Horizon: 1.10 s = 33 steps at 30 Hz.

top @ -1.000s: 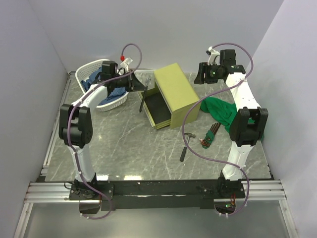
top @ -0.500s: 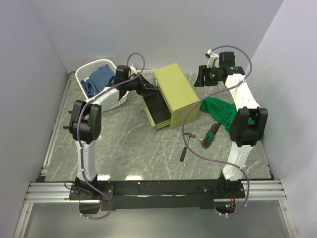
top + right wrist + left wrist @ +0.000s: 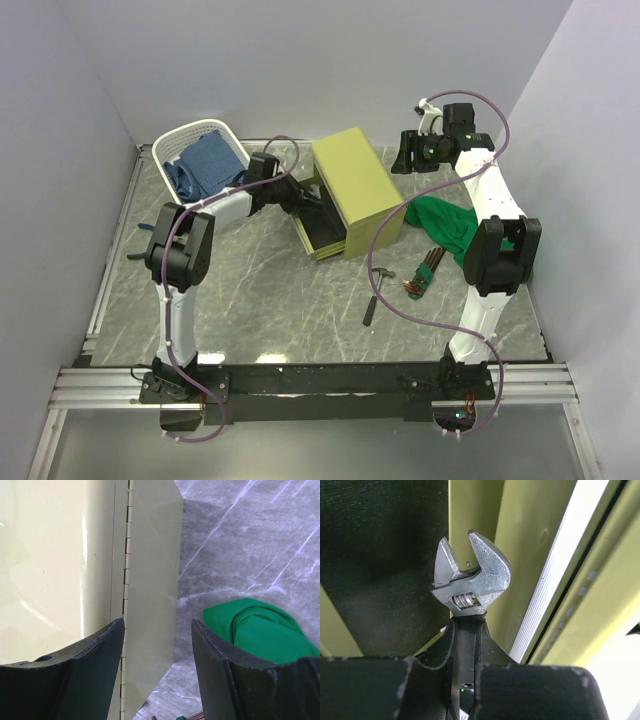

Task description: Sort the tools into containers

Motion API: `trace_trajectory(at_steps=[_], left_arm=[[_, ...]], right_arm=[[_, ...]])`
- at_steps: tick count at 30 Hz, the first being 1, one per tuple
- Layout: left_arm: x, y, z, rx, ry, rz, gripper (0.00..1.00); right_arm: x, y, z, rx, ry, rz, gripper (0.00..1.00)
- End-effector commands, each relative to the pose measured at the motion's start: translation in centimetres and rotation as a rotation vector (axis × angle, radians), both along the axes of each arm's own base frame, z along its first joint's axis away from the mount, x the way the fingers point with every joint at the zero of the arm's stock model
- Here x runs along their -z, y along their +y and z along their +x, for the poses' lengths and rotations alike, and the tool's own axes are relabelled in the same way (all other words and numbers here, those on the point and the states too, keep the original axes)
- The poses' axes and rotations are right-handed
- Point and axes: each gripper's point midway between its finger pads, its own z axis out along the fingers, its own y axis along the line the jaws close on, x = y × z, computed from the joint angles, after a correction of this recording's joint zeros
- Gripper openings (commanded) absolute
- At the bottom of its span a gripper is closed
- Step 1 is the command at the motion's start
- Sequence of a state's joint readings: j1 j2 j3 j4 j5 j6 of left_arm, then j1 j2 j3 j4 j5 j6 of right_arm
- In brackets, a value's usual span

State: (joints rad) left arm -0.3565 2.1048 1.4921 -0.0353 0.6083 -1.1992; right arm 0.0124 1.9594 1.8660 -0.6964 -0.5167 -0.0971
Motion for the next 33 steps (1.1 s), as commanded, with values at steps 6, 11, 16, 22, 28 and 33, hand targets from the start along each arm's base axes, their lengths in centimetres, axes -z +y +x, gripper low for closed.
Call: trace_trajectory(at_steps=[6,11,16,22,28,33], left_arm=[[-5.9,-1.0,1.9,0.013,-0.165,-0.012,0.61],[-8.3,1.9,2.5,-0.025,-0.218,0.072,0.84],[-13.1,6.3,3.2,-0.020,-0.414,0.129,0.85],[-18.1,15.8,1.7,0.260,-0.811,0.374,0.80],[-8.0,29.3,-7.6,0.928,-0.724,0.808,0.79],[-2.7,36.2,-13.0,1.189,-0.754,0.951,0.79]], right_arm=[[-4.5,-0.1,-0.2,0.002,-0.102,0.020,0.64],[-5.0,0.1,-0.1,0.002,-0.109,0.031,0.64],[-5.5,0.2,-0.1,-0.005,-0.122,0.037,0.64],[-5.9,0.7,-0.2,-0.022,-0.123,0.060,0.64],[-6.8,0.9,0.2,-0.024,-0.141,0.075,0.64],[-7.2,1.4,0.3,-0.030,-0.143,0.101,0.64]])
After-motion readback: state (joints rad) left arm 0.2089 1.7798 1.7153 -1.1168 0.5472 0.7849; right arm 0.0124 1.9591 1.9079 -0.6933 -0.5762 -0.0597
